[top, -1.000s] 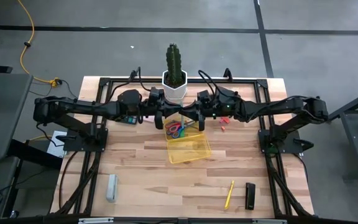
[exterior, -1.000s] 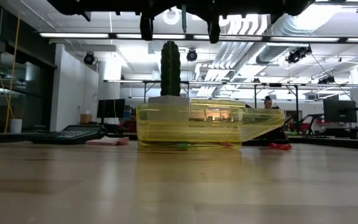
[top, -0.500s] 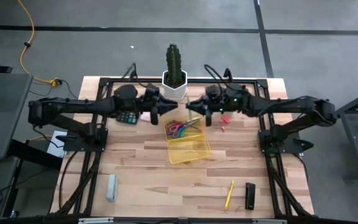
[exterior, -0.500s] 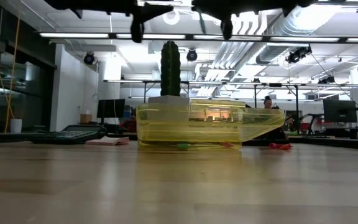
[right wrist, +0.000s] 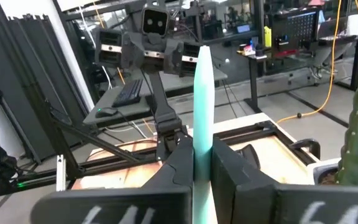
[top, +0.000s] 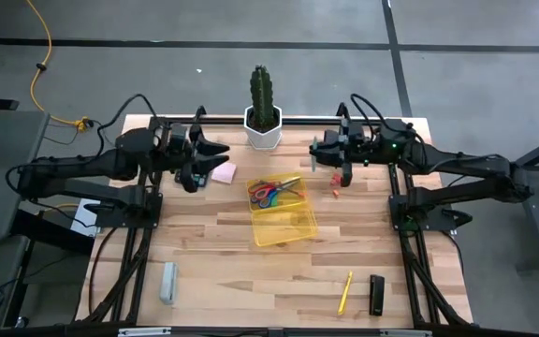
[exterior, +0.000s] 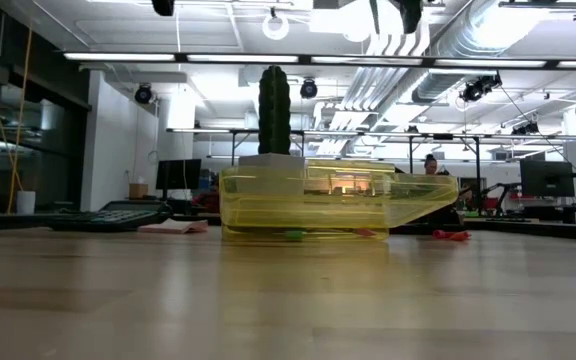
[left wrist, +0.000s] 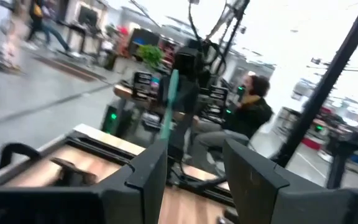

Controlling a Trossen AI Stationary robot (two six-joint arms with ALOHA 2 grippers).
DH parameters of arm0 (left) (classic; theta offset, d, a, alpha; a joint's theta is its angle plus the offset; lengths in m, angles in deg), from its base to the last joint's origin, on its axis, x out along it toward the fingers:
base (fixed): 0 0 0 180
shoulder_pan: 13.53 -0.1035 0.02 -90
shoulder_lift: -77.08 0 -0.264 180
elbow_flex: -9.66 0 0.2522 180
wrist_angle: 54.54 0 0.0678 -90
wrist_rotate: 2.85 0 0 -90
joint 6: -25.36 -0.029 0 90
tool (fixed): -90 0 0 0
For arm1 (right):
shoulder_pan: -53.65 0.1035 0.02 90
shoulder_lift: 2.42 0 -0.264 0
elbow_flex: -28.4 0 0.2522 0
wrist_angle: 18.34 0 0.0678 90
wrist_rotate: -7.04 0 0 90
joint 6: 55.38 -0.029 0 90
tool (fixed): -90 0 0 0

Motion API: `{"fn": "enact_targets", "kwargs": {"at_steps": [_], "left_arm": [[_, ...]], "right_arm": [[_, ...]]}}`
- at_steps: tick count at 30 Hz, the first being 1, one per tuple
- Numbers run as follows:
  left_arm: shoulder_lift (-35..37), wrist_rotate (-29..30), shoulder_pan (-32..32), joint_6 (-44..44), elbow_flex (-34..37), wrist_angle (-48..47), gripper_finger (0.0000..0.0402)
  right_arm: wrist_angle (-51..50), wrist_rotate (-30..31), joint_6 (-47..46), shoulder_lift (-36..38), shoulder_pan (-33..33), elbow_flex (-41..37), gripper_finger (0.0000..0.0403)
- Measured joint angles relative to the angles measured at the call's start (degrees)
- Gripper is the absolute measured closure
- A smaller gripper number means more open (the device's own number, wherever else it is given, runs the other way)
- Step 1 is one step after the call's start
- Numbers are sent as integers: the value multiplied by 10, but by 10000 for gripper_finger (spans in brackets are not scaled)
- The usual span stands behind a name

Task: Pack school essentials
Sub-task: Put the blue pen into the yellow supply box

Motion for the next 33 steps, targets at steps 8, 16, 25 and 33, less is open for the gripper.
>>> {"fn": "enact_targets", "kwargs": {"at_steps": [8, 16, 25, 33], "left_arm": [[4, 44, 22, -24, 2, -2, 261], [4, 41, 21, -24, 2, -2, 261], [4, 43, 21, -24, 2, -2, 261], [4, 45, 21, -24, 2, -2, 261]], "right_arm": [[0, 1, -2, 1, 0, 0, 398], [-35, 5, 0, -89, 1, 52, 398], [-245, 5, 47, -308, 2, 173, 398], [-272, 3, 65, -442, 25, 210, 398]]}}
